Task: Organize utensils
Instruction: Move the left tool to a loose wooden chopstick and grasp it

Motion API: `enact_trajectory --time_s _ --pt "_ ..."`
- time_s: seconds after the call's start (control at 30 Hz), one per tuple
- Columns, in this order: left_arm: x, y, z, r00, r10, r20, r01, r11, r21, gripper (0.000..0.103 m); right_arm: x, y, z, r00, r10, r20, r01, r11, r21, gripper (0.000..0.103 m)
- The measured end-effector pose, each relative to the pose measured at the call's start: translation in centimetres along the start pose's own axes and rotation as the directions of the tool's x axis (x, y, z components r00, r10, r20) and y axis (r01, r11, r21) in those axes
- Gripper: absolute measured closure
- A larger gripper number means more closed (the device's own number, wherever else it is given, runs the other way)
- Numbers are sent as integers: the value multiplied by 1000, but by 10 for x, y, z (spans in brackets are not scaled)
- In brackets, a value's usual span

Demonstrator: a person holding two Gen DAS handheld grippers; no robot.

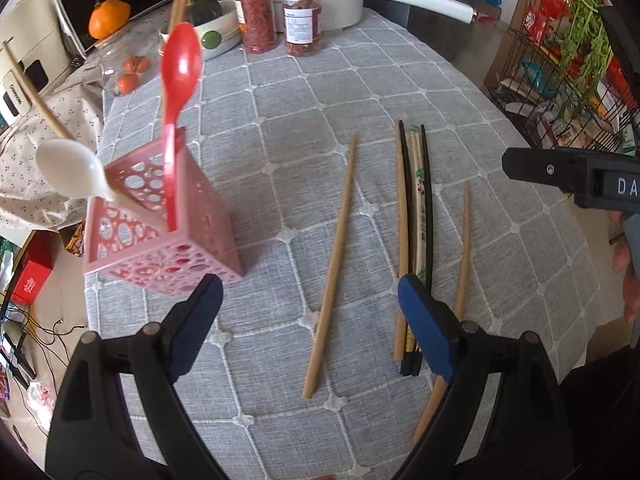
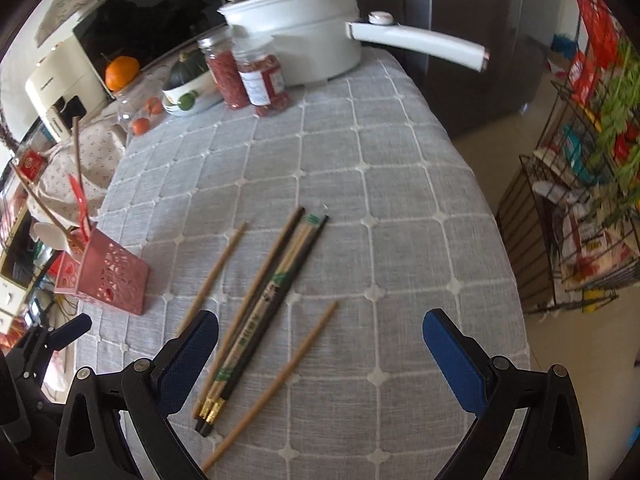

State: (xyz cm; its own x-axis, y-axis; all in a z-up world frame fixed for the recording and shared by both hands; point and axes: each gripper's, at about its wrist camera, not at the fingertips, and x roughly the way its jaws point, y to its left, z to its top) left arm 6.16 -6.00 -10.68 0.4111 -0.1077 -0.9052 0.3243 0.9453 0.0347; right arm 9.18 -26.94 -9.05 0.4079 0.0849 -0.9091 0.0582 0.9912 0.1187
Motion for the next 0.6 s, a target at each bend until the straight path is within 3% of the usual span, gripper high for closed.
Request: enact_trajectory --time_s 0.13,0.23,0.37,0.5,0.6 --pt "17 -17 13 1000 -1 -19 1 1000 23 15 10 -19 -4 998 -25 -63 27 999 29 0" --pt "26 -25 22 1000 6 -7 -6 999 38 26 17 -28 -6 994 -27 -105 31 999 38 0" --pt "42 -28 33 1000 13 -9 -12 999 39 51 20 -40 -7 990 -28 -135 36 998 56 0" --pt "61 -21 43 999 -13 -32 13 1000 -28 72 23 -49 -6 988 -16 -152 28 996 80 0" --pt "73 -19 47 998 -28 -49 25 998 -55 80 25 -51 -6 987 -1 -163 16 996 89 0"
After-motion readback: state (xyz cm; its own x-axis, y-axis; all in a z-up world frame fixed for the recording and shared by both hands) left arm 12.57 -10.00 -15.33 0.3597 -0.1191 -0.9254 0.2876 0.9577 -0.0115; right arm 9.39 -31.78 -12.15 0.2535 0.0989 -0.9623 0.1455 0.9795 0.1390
